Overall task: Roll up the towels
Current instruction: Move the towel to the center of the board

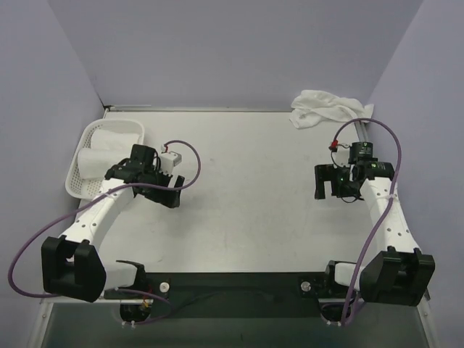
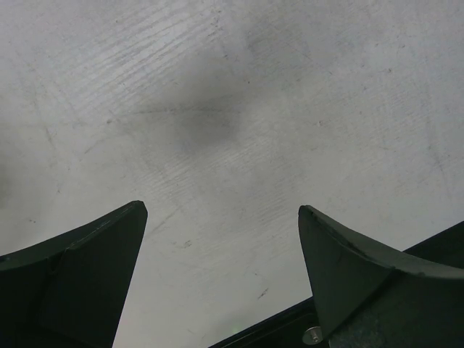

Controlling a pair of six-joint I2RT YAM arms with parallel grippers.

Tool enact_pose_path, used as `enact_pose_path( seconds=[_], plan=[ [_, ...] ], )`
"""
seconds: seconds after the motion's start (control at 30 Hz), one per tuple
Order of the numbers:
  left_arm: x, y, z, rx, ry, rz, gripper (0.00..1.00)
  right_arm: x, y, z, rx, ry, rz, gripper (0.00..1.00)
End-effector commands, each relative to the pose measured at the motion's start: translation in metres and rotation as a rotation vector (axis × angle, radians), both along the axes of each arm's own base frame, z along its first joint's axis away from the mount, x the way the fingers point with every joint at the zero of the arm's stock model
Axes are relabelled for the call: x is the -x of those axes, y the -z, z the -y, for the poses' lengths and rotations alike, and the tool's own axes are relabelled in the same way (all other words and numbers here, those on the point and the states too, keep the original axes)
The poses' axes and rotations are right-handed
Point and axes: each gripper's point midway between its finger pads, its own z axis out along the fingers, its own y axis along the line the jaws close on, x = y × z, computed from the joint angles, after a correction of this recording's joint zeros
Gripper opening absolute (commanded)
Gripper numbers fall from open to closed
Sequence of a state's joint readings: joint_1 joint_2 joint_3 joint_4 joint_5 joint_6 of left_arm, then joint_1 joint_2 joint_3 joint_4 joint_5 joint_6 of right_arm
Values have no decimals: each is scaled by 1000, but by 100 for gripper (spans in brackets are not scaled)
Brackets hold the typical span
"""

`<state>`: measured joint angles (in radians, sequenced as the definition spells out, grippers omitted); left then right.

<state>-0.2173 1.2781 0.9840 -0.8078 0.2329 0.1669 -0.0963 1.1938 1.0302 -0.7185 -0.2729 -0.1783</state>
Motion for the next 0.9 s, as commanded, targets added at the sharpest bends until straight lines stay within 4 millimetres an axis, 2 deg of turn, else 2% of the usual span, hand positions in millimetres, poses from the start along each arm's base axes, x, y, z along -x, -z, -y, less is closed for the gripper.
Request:
enact_pose_path(
  seconds=[0.0, 0.03, 0.07, 0.1, 0.13, 0.17, 0.2, 0.23, 0.27, 0.3, 0.37, 0.4, 0.43, 0.47, 0.5, 0.53, 0.57, 0.6, 0.63, 0.67, 0.73, 0.87],
  plan=[
    [-27, -25, 5, 14, -28, 95, 97, -14, 7, 1, 46, -42, -31, 100],
    [-30, -27, 6, 30, -64, 87, 97, -22, 6, 2, 62, -60, -37, 100],
    [-37, -36, 9, 44, -81, 103, 97, -39, -5, 3, 85, -67, -10, 100],
    [-41, -36, 10, 46, -100, 94, 97, -52, 4, 7, 134, -71, -52, 100],
    [-43, -38, 10, 52, -122, 89, 97, -64, 4, 7, 151, -81, -51, 100],
    [-46, -39, 11, 56, -125, 88, 97, -87, -11, 9, 170, -75, -5, 100],
    [-51, -43, 12, 57, -111, 98, 97, -105, 0, 16, 205, -56, -23, 100],
    [-53, -44, 12, 54, -105, 100, 97, -119, 0, 20, 226, -42, -16, 100],
    [-55, -44, 12, 49, -108, 102, 97, -136, -2, 15, 244, -45, 3, 100],
    [-60, -47, 10, 40, -129, 110, 97, -164, -4, 23, 293, -14, 24, 100],
    [-66, -48, 7, 32, -162, 113, 97, -194, -6, 23, 309, -1, 50, 100],
    [-68, -46, 6, 27, -178, 105, 97, -223, -6, 23, 317, 7, 76, 100],
    [-71, -49, 7, 28, -177, 113, 97, -238, -6, 21, 340, 8, 89, 100],
    [-73, -48, 7, 27, -177, 110, 97, -252, 19, 20, 365, -1, 51, 100],
    [-74, -47, 6, 23, -181, 108, 97, -276, -1, 20, 387, -2, 121, 100],
    [-74, -47, 5, 20, -181, 110, 97, -285, 4, 20, 416, -3, 123, 100],
    [-74, -46, 5, 16, -184, 107, 97, -297, 22, 15, 427, -21, 106, 100],
    [-74, -45, 4, 11, -190, 105, 97, -305, 25, 14, 435, -19, 115, 100],
    [-73, -43, 2, 7, -197, 100, 97, -320, 16, 13, 441, -2, 161, 100],
    [-73, -42, 2, 5, -198, 100, 97, -328, 32, 12, 454, -1, 153, 100],
    [-71, -41, 1, 3, -199, 99, 97, -341, 35, 10, 462, 8, 186, 100],
    [-69, -39, -2, -8, -206, 98, 97, -360, 58, -4, 455, 0, 231, 100]
  ],
)
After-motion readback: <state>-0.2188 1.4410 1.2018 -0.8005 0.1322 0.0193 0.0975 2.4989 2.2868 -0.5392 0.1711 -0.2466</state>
